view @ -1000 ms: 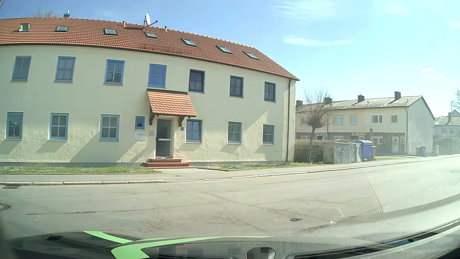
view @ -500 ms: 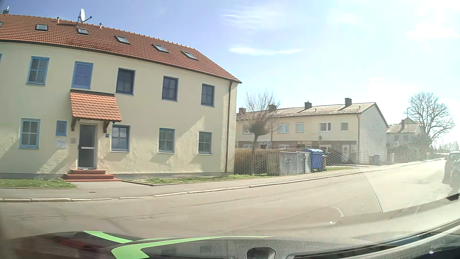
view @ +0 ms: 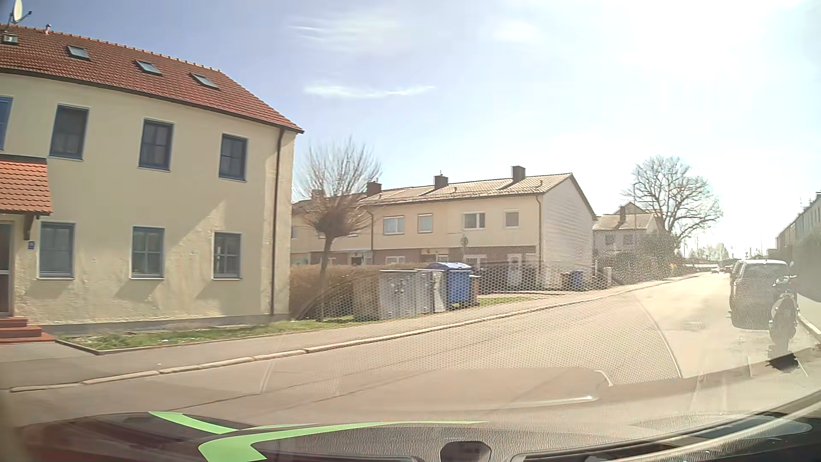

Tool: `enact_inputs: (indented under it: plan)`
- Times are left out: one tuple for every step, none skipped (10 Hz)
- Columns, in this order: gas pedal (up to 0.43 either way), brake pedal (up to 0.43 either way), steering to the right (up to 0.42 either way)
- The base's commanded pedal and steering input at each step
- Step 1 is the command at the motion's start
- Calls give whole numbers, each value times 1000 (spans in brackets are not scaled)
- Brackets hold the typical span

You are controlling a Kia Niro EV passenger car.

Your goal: Follow the waypoints while adhering to traffic rules and regulations

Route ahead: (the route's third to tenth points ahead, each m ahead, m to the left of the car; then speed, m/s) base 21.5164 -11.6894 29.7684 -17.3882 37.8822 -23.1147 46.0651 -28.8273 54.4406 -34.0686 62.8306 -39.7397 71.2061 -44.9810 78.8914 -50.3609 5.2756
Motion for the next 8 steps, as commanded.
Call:
enact_inputs:
  plan:
    - [390,0,330]
    - [390,0,312]
    - [390,0,294]
    - [398,0,277]
    - [398,0,254]
    - [409,0,237]
    - [429,0,221]
    - [429,0,207]
